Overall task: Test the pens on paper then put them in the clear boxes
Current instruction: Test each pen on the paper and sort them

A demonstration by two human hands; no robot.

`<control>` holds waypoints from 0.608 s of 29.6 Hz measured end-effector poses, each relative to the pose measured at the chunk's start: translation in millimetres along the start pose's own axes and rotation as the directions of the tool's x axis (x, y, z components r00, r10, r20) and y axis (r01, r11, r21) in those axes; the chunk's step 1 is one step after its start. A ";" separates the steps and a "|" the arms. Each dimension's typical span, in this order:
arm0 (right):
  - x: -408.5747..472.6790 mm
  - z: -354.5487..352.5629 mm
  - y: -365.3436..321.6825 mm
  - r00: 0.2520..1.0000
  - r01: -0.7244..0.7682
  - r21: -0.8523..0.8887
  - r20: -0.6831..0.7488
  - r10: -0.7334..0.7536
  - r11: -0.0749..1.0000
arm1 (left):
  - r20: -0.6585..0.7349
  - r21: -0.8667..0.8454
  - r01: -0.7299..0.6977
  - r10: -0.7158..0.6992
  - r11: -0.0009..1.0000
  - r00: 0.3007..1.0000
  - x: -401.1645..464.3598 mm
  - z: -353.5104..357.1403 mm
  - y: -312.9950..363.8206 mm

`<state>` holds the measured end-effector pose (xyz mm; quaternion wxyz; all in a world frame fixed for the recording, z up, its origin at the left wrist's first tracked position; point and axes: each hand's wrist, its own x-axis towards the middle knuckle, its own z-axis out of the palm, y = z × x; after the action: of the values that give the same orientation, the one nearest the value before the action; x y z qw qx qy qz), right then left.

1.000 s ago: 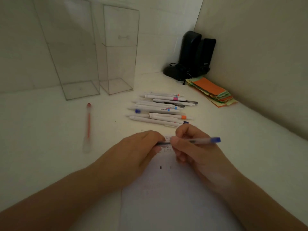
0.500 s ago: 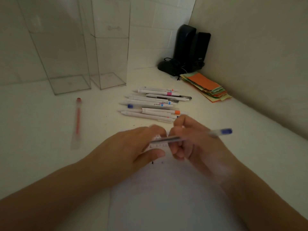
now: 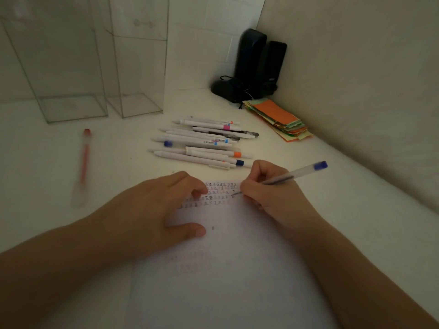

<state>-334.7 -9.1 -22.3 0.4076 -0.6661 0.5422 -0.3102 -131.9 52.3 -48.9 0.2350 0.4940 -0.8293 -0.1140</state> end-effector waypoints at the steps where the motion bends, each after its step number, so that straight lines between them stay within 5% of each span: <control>1: 0.6 2.1 1.2 0.999 0.017 -0.014 -0.029 -0.017 1.000 | -0.005 0.004 0.001 -0.001 1.000 1.000 -0.1 0.2 -0.1; 18: 2.4 11.5 5.5 0.982 0.134 -0.069 -0.123 -0.141 0.989 | -0.025 -0.008 0.035 -0.035 0.999 0.999 1.6 2.8 -3.7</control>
<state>-327.0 -9.5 -32.6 0.3294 -0.6927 0.5290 -0.3631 -131.2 49.1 -52.4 0.2450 0.5091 -0.8170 -0.1150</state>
